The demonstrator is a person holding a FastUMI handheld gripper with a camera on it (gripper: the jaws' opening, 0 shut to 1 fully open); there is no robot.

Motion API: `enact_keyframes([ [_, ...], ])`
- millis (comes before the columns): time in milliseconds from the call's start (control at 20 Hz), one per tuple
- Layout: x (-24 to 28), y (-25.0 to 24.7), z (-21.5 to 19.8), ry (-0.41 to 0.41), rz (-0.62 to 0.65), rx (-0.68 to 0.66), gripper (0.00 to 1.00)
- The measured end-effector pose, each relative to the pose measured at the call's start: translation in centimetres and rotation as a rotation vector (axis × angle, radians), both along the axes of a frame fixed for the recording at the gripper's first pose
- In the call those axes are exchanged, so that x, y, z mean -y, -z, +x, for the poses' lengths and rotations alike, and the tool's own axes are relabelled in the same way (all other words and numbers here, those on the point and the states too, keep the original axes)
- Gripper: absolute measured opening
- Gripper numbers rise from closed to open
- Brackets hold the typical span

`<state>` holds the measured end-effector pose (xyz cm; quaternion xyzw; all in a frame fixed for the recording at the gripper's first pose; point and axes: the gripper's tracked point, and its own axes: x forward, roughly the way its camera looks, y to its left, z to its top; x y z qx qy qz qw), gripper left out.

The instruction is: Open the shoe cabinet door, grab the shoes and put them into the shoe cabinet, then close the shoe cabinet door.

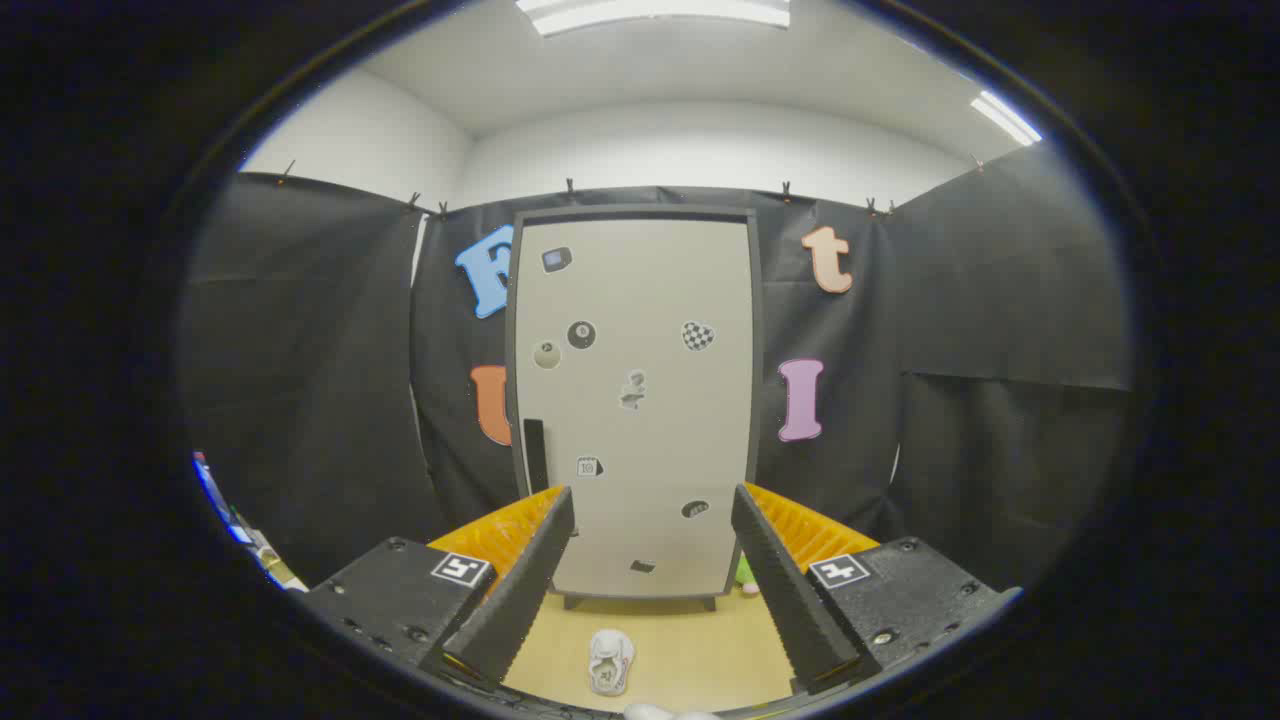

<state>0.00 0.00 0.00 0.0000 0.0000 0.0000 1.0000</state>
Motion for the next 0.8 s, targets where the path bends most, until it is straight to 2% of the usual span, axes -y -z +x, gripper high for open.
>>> enact_keyframes([
  [800,-0.29,0.49,0.35,0.022,0.000,-0.012,1.00],
])
